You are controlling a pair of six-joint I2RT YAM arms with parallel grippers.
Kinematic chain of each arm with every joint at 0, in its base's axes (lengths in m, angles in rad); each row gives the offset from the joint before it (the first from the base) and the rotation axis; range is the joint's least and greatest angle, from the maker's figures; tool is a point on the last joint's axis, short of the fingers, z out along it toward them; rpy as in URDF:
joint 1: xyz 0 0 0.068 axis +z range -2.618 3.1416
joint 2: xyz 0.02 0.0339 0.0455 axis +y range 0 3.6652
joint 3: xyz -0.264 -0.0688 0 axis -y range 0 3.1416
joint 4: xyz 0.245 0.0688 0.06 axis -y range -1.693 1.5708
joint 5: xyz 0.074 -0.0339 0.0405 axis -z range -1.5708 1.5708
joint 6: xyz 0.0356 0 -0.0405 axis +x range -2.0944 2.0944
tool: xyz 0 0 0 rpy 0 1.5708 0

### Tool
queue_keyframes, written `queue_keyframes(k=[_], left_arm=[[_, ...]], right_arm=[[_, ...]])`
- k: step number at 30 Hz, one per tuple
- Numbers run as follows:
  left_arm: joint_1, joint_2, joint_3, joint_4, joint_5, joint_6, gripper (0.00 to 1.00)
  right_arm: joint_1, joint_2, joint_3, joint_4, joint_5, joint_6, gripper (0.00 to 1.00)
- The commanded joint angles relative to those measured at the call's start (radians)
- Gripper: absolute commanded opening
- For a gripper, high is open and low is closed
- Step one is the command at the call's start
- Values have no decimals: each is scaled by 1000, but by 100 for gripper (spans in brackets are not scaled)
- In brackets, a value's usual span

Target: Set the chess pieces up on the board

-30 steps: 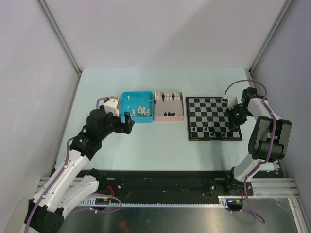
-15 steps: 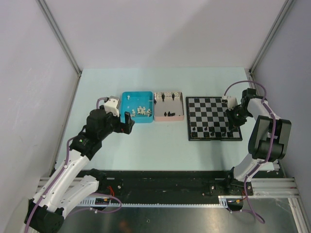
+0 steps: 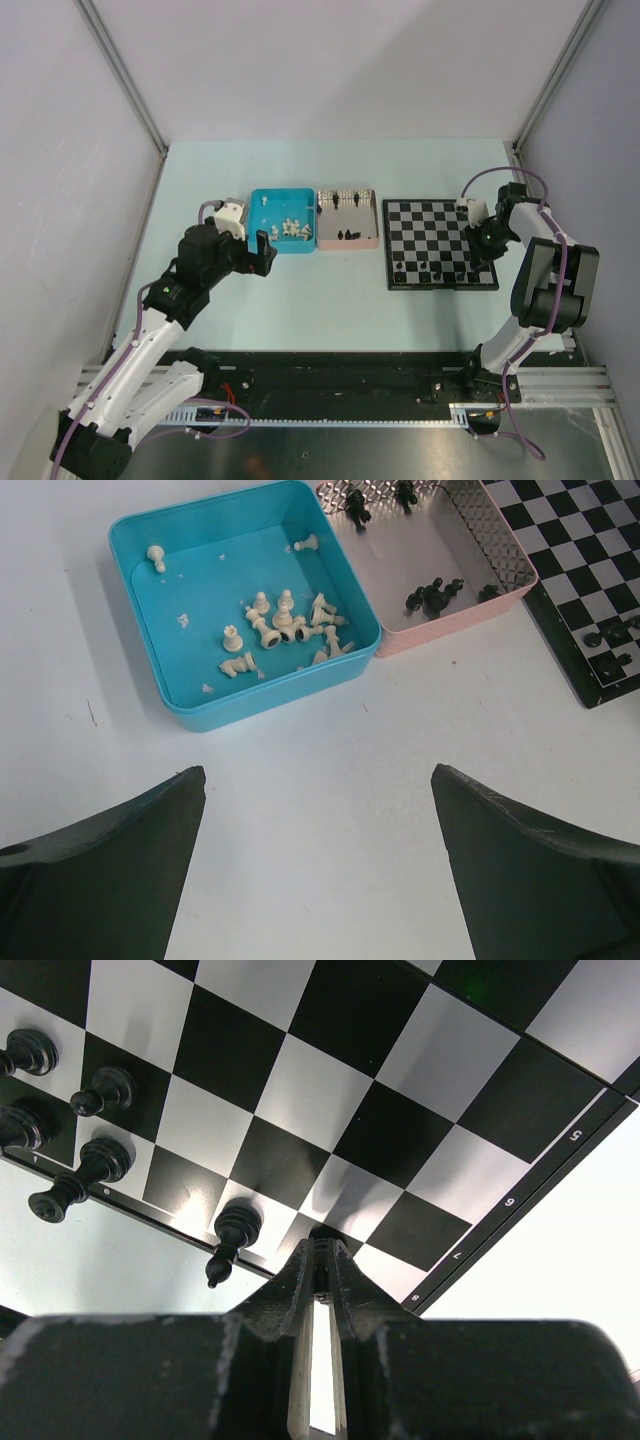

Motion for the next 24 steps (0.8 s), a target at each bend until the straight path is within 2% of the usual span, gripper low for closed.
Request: queue_keyframes(k=[1, 24], left_arm=[[7, -18, -2, 8, 9, 26, 100], [7, -18, -2, 9, 8, 26, 100]], right_arm=[[1, 3, -10, -9, -7, 1, 11], [-1, -8, -16, 11, -17, 20, 14]])
